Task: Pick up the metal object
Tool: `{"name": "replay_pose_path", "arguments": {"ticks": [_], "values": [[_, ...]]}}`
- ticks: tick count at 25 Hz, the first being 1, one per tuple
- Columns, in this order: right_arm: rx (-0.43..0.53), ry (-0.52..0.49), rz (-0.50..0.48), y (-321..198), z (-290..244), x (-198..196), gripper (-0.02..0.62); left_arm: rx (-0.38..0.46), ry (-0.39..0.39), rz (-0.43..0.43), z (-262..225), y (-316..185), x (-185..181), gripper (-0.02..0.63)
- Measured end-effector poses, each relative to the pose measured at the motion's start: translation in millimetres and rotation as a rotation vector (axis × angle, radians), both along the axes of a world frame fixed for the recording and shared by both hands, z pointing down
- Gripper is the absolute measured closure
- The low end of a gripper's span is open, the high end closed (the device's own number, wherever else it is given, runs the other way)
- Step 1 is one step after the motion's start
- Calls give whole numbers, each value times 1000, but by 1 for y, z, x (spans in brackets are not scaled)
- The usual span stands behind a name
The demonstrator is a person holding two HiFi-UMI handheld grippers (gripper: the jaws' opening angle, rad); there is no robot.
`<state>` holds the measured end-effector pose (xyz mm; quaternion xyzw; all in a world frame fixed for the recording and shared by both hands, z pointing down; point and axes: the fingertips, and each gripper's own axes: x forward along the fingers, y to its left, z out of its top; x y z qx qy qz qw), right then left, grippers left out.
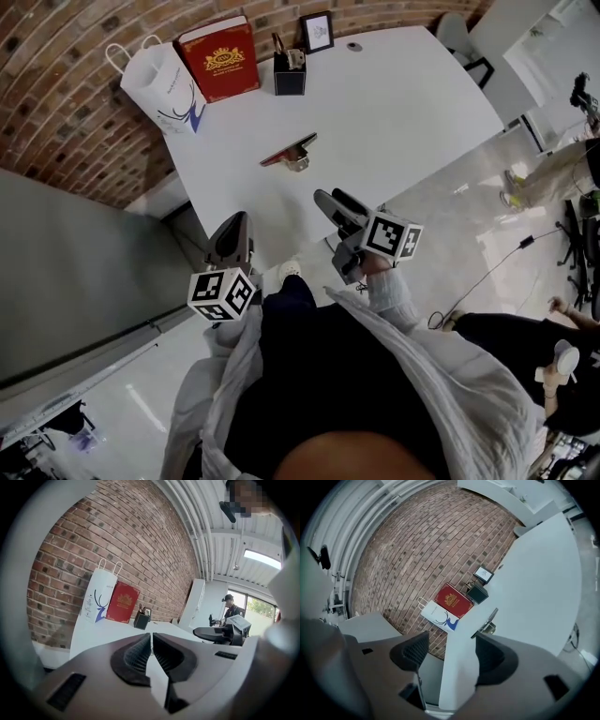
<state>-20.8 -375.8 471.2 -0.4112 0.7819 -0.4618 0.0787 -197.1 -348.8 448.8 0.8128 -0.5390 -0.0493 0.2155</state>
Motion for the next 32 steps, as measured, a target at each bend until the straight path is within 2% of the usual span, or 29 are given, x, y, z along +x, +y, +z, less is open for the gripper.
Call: {"name": "replay_pose_path", "arguments": {"ticks": [7, 11, 17, 22, 32], "values": [[-63, -93, 40, -30, 10, -17, 284, 3, 3, 13, 7, -37, -21, 577], [-145, -155, 73, -43, 26, -17, 284, 0, 2, 15, 14, -50, -19, 577], [-240, -311, 106, -67, 50, -18, 293, -23, 2, 12, 25, -68, -9, 578], [-353, -424, 138, -84, 73, -17, 298, -63, -15, -24, 34, -81, -9, 578], [-474, -431, 145, -116, 114, -18, 314, -121, -21, -92, 52, -105, -17, 578]]}}
